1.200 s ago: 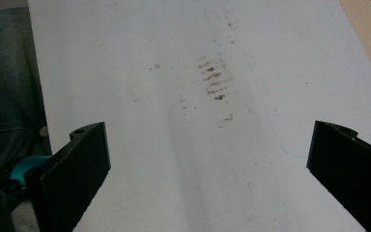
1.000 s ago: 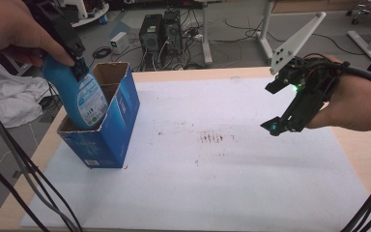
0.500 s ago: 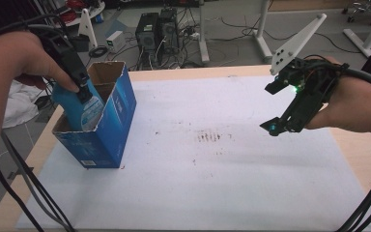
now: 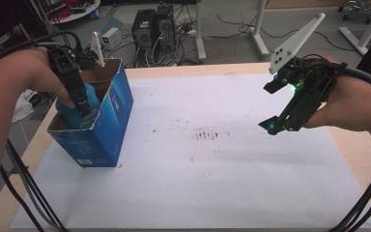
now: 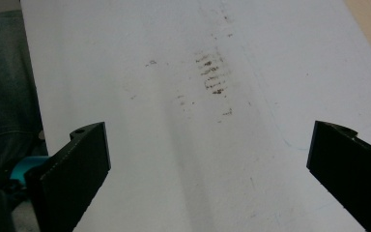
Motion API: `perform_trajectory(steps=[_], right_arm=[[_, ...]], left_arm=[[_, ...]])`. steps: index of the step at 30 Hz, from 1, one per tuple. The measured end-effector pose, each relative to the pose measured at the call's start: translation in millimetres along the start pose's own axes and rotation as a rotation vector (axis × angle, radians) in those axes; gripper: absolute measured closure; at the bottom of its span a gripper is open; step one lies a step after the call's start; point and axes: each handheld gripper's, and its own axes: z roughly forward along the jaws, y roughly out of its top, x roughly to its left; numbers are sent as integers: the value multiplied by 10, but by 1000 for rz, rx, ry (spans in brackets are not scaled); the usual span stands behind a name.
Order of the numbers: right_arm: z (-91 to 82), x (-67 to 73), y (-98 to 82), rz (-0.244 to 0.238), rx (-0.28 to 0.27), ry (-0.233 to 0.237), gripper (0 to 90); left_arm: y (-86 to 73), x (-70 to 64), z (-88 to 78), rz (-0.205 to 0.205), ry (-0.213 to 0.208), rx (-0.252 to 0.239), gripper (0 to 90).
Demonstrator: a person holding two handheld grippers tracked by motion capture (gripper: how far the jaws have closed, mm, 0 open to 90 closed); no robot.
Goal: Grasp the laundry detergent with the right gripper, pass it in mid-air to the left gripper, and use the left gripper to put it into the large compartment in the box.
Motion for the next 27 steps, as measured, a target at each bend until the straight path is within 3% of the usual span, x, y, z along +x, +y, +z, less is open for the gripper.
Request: perform_trajectory(steps=[4, 8, 9, 18, 27], right_arm=[[7, 2, 7, -1, 0, 0, 6], [15, 5, 11, 3, 3, -1, 6], [19, 3, 14, 2, 4, 0, 6], [47, -5, 25, -2, 5, 4, 6], [78, -21, 16, 4, 12, 11, 6]], left_arm=[[16, -17, 89, 44, 11, 4, 383], [15, -25, 133, 47, 12, -6, 383], [17, -23, 156, 70, 16, -6, 383], [21, -18, 292, 119, 1, 5, 383], [5, 2, 367, 123, -11, -8, 382]])
